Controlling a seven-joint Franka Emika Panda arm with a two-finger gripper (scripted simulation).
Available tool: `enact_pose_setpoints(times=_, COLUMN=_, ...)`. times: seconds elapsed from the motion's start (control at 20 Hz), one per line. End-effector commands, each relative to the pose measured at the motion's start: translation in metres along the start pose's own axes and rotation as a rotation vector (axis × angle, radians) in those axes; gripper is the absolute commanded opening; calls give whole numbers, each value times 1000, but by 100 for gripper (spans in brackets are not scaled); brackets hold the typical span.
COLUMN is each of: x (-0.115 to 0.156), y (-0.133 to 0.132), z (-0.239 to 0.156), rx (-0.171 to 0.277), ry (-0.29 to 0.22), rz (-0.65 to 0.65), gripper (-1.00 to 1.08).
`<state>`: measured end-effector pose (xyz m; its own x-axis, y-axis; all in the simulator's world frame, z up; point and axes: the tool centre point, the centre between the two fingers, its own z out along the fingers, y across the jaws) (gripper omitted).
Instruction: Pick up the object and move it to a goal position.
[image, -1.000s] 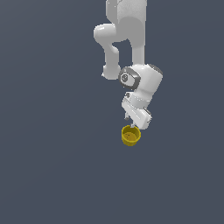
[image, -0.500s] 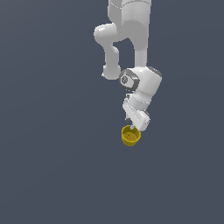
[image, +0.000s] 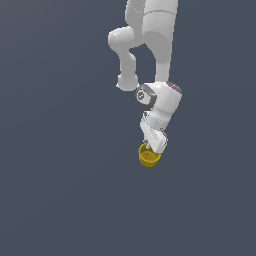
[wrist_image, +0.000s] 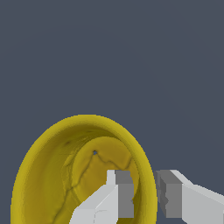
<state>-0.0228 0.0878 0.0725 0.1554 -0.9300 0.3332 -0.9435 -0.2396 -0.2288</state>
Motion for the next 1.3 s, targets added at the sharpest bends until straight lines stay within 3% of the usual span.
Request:
enact_pose_setpoints(times=0.0, x=0, y=0, z=0, rx=1, ry=0, rz=92, gripper=-100)
enact_pose_setpoints(times=0.7, x=4, y=-6, z=-9, rx=1, ry=1, rz=94, gripper=-100)
enact_pose_setpoints(times=1.25, x=30, y=-49, z=-71, rx=-1, ry=5, rz=95, gripper=-100)
